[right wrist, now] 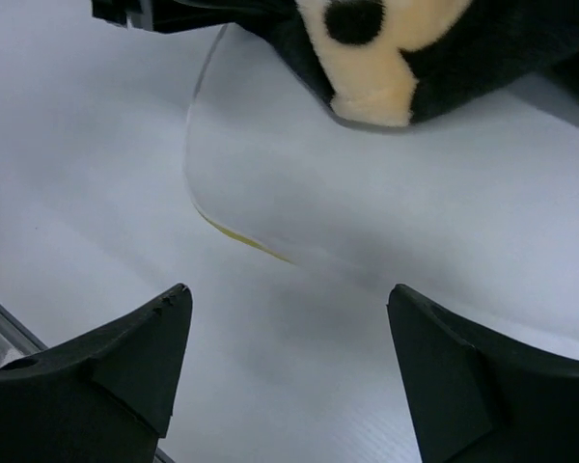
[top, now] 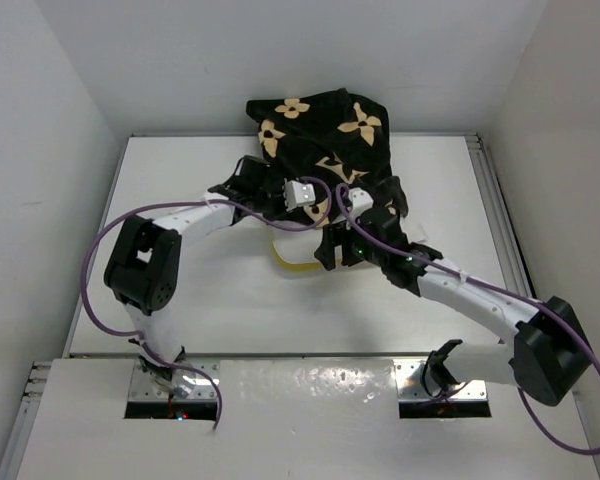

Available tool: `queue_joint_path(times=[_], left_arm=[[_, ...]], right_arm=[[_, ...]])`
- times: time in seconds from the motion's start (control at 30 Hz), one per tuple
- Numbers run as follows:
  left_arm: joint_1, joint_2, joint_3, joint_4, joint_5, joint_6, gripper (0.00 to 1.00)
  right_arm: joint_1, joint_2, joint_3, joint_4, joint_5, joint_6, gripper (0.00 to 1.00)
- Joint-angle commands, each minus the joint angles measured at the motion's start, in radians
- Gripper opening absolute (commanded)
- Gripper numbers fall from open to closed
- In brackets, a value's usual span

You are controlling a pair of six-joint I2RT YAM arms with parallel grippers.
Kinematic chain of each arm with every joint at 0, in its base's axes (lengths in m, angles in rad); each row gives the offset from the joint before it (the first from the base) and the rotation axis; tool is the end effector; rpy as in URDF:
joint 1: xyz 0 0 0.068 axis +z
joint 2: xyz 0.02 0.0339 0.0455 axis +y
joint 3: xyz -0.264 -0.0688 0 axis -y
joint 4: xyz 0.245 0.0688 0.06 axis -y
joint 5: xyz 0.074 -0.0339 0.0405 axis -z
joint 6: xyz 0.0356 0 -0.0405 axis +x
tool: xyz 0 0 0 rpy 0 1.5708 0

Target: Put the pillow into the pillowcase

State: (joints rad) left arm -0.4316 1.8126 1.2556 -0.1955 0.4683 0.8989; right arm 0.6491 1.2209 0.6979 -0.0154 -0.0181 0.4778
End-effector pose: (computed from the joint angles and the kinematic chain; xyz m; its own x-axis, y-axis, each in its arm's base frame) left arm 0.3567 -0.1820 0.2189 0.1400 0.7044 -0.6958 0.9045 0.1950 0.3793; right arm 0.2114 0.1612 0.2349 -0.6463 0.0867 -0.7581 -0.3598 0.8415 0.4030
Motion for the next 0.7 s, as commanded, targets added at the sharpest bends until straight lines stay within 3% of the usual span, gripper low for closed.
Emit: queue_joint_path(times=[0.0, 0.03, 0.13, 0.2, 0.33, 0.53, 0.67], left_arm=[[0.022, -0.015, 0.028, -0.054, 0.104, 0.041, 0.07], [0.024, -0.019, 0.042, -0.111, 0.113, 0.025, 0.0], [0.056, -0.039, 0.196, -0.273, 0.176, -0.055, 0.0], [0.085, -0.058, 0.27, -0.352, 0.214, -0.11, 0.0], [0.105, -0.099, 0.337, -0.478, 0.175, -0.161, 0.0], [0.111, -0.16, 0.274, -0.466, 0.11, -0.215, 0.0], [0.117, -0.16, 0.298, -0.473, 0.086, -0.245, 0.0]], right_arm=[[0.03, 0.046, 0.09, 0.02, 0.015, -0.143, 0.81], [0.044, 0.06, 0.11, 0.02, 0.015, -0.19, 0.81], [0.089, 0.126, 0.129, 0.072, 0.041, -0.31, 0.81], [0.133, 0.184, 0.115, 0.194, 0.069, -0.408, 0.81], [0.199, 0.328, 0.142, 0.348, 0.153, -0.583, 0.86], [0.239, 0.552, 0.303, 0.29, 0.233, -0.694, 0.89], [0.247, 0.665, 0.393, 0.201, 0.361, -0.67, 0.91]])
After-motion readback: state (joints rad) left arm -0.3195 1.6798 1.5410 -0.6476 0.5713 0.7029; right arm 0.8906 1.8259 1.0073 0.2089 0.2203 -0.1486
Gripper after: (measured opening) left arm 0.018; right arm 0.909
